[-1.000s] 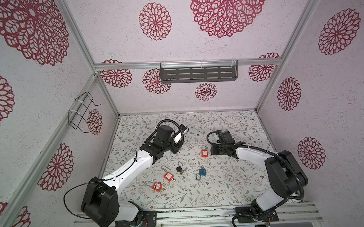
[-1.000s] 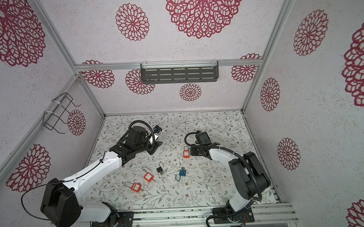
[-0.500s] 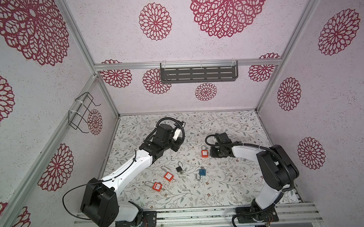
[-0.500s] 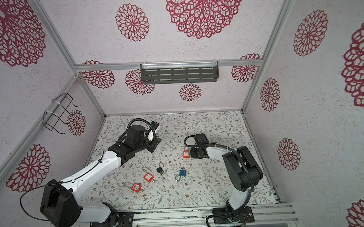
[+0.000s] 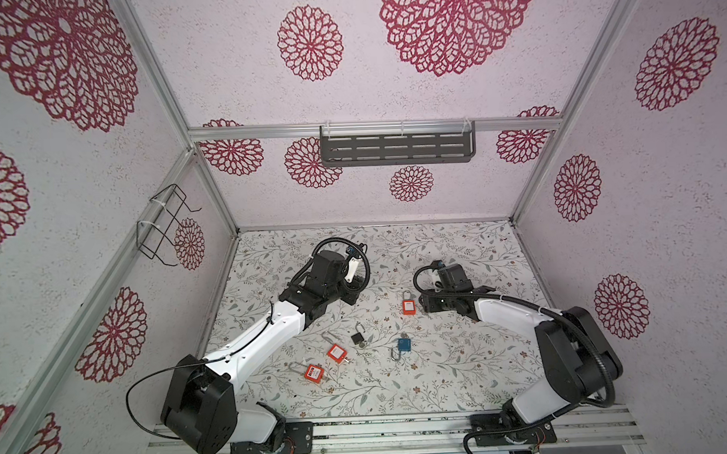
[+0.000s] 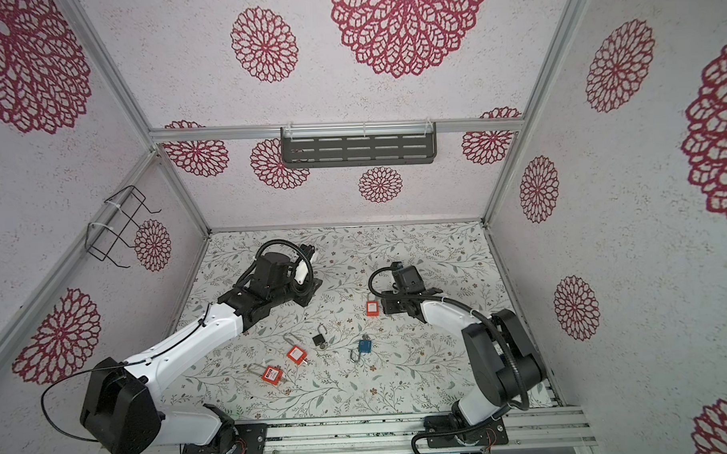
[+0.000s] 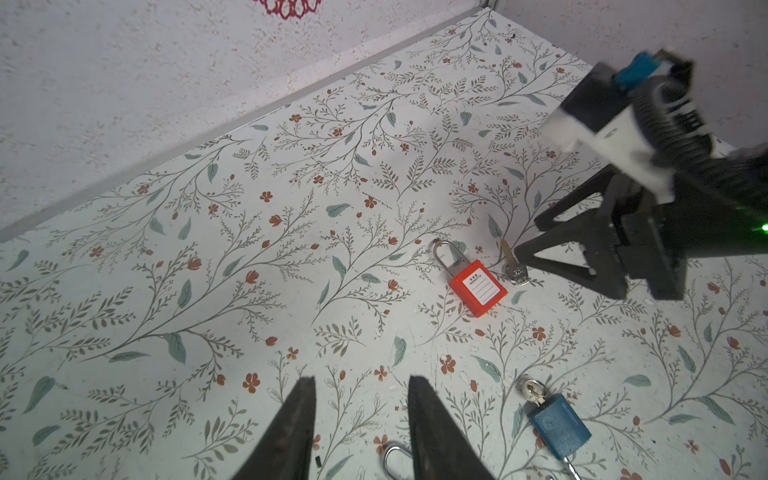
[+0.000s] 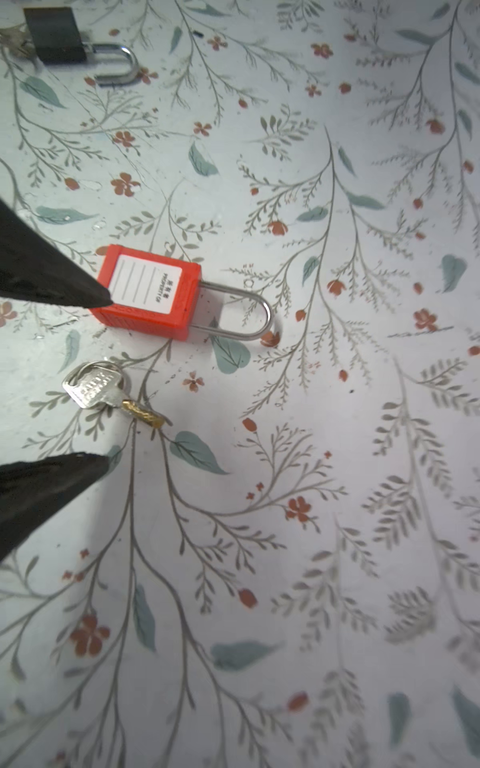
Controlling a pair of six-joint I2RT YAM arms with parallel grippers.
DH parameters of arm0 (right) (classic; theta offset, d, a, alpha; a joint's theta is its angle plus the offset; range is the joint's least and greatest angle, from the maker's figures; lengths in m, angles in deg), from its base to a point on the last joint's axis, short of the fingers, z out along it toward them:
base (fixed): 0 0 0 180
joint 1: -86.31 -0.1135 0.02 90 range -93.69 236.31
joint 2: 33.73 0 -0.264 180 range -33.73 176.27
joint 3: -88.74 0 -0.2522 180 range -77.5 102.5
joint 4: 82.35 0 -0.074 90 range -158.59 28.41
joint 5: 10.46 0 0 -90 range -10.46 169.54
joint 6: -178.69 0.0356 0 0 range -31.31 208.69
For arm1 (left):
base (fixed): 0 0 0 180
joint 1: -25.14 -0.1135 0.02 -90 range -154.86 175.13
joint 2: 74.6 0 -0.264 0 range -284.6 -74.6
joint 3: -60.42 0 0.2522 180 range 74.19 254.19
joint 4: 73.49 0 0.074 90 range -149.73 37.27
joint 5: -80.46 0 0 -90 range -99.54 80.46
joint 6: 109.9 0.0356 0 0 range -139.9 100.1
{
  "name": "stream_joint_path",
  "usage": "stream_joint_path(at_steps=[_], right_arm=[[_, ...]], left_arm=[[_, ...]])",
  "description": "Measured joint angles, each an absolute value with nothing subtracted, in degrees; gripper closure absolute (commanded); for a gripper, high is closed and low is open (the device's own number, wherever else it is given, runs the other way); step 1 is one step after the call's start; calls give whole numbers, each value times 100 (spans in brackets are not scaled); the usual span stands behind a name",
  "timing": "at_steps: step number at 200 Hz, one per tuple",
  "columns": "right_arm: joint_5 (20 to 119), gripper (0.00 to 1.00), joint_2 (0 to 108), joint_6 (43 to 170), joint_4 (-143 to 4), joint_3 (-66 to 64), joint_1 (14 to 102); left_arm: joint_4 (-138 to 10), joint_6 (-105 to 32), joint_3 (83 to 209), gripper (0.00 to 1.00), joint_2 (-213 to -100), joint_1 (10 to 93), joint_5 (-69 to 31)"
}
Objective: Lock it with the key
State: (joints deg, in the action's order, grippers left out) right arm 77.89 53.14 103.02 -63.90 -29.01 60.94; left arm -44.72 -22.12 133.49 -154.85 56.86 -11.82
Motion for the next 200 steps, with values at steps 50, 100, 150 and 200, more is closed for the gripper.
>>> stream_joint_path(at_steps=[50, 100, 150, 200], right_arm=[[6989, 39, 3812, 7428, -6847, -3889, 6053], [5774, 38, 3572, 3909, -5815, -3813, 5618], [5369, 38, 4619, 2346, -4868, -3229, 5135], [5424, 38, 5305, 1872, -4503, -2862, 4759]], left_arm=[[-4789, -2279, 12930, 59, -15266, 5686, -1007], [-4984, -2489, 12814, 60, -14928, 5677, -658], [-5021, -2581, 12667, 61, -14856, 5669, -437], [-4966, -2579, 12665, 62, -14856, 5669, -356]])
